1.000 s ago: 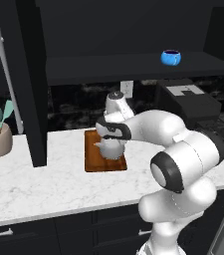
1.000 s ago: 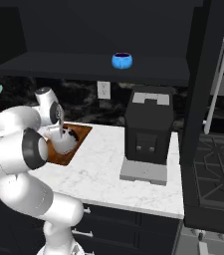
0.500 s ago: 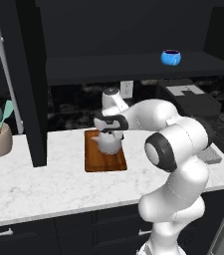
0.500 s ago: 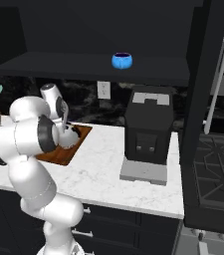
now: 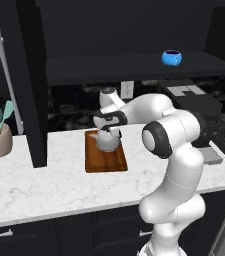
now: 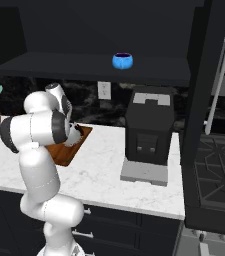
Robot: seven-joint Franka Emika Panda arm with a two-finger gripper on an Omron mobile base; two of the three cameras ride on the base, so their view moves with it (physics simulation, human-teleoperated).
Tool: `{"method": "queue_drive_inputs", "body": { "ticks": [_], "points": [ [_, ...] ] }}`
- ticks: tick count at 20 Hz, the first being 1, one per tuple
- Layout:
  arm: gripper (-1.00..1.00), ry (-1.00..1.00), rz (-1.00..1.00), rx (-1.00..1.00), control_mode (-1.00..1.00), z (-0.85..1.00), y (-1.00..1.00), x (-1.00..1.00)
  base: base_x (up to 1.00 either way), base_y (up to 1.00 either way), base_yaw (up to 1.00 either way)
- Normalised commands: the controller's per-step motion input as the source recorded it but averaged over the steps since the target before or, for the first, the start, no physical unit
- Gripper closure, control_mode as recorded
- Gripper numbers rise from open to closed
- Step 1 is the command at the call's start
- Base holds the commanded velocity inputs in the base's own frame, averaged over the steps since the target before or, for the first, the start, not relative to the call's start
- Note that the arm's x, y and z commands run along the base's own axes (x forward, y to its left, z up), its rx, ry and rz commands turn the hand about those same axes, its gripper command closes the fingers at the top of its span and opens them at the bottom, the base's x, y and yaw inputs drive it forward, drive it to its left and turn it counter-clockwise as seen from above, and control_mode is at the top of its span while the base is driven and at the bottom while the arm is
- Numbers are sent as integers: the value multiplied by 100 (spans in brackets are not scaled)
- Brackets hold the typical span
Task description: Pick the kettle from the counter and place it on the tray. Then pick the mug from the cabinet and place it on the tray. Then close the cabinet doors.
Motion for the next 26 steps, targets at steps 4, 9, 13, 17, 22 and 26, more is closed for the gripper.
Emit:
{"method": "queue_drive_inputs", "body": {
  "ticks": [4,9,13,17,22,26],
  "points": [
    [100,0,-2,4,-100,-15,0,28,0,0,0],
    [100,-1,-2,4,-100,-17,0,29,0,0,0],
    [100,-3,-2,4,-100,-21,0,21,0,0,0],
    [100,-6,-1,5,-100,-23,0,3,0,0,0],
    [-100,-6,-3,7,-100,-20,0,-8,0,0,0],
    [-100,-7,-4,6,-100,-9,0,-7,0,0,0]
  ]
}}
